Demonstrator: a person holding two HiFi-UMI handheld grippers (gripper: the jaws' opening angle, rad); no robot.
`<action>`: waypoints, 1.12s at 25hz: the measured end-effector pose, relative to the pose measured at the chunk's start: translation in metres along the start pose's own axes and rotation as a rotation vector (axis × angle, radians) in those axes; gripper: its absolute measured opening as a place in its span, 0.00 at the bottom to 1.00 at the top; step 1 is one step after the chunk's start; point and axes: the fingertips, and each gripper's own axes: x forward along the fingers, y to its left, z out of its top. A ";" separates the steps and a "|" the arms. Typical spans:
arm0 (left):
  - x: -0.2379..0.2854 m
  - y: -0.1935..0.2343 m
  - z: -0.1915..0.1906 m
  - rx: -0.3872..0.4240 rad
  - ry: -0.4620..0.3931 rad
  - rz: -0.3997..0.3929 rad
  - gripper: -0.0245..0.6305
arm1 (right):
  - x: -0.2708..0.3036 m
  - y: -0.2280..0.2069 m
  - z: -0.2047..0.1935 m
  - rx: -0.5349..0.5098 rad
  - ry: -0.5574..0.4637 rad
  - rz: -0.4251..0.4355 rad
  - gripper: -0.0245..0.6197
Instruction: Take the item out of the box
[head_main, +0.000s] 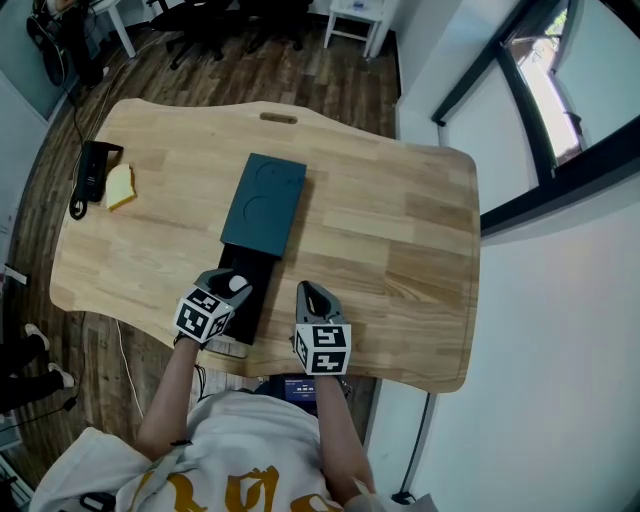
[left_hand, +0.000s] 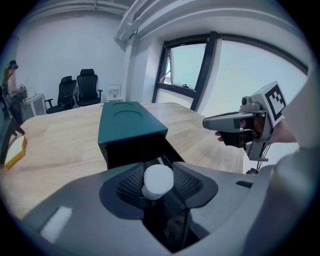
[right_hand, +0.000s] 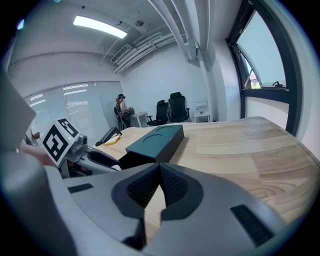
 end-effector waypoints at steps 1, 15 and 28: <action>-0.001 0.000 0.001 -0.004 -0.008 -0.001 0.32 | 0.000 -0.001 -0.001 0.001 0.001 -0.003 0.05; -0.014 0.007 0.024 -0.100 -0.111 0.000 0.31 | -0.010 -0.003 0.011 -0.011 -0.023 -0.023 0.05; -0.045 0.006 0.044 -0.093 -0.203 0.027 0.31 | -0.026 0.012 0.028 -0.062 -0.064 -0.019 0.05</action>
